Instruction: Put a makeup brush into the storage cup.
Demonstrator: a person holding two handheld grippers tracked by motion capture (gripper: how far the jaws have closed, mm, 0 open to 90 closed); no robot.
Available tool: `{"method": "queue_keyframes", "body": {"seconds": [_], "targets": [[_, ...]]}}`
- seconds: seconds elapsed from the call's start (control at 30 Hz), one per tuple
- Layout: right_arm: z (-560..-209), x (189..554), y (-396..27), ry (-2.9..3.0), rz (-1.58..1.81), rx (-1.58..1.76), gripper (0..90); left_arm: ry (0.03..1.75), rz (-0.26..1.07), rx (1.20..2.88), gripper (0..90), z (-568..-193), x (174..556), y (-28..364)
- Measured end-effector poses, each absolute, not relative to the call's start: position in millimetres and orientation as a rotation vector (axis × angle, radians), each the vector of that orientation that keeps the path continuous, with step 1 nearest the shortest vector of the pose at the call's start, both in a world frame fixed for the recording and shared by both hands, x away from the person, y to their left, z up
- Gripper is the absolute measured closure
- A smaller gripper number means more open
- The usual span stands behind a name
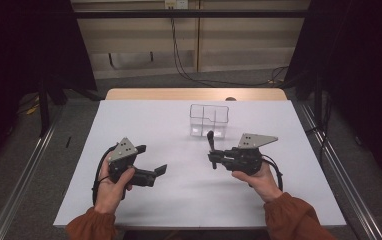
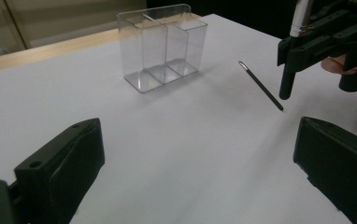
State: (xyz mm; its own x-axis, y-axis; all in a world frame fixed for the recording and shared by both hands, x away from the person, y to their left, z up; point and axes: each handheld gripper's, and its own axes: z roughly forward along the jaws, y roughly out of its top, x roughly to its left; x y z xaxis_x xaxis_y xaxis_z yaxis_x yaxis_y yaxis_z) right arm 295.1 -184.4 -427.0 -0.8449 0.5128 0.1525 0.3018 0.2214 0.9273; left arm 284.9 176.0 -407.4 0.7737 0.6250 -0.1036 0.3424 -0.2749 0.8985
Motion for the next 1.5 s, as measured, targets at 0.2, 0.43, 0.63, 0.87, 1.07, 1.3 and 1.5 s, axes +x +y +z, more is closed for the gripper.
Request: {"method": "queue_keyframes", "body": {"seconds": [0.2, 0.43, 0.63, 0.87, 1.07, 1.3, 1.5], "targets": [[-421.0, 298.5, -189.3, 2.266, 1.673, 0.795, 80.0, 0.794, 0.363, 1.859, 2.8, -415.1, 281.5, 192.7], [-411.0, 309.4, -195.0, 2.223, 1.646, 0.803, 80.0, 0.818, 0.361, 1.793, 2.9, -423.9, 276.3, 204.8], [-405.4, 320.0, -196.7, 2.198, 1.630, 0.818, 80.0, 0.820, 0.385, 1.761, 3.5, -429.0, 272.2, 211.9], [-402.0, 331.5, -193.9, 2.180, 1.622, 0.830, 79.9, 0.839, 0.433, 1.728, 3.5, -432.7, 267.5, 223.3], [-398.8, 340.0, -195.8, 2.148, 1.624, 0.855, 80.0, 0.842, 0.455, 1.717, 3.1, -439.7, 260.7, 228.8], [-395.2, 347.6, -200.7, 2.110, 1.608, 0.880, 80.0, 0.821, 0.466, 1.714, 2.5, -443.7, 253.2, 233.6], [-390.0, 357.4, -207.8, 2.078, 1.604, 0.926, 79.9, 0.823, 0.485, 1.684, 1.7, -444.4, 251.9, 236.1]]}}
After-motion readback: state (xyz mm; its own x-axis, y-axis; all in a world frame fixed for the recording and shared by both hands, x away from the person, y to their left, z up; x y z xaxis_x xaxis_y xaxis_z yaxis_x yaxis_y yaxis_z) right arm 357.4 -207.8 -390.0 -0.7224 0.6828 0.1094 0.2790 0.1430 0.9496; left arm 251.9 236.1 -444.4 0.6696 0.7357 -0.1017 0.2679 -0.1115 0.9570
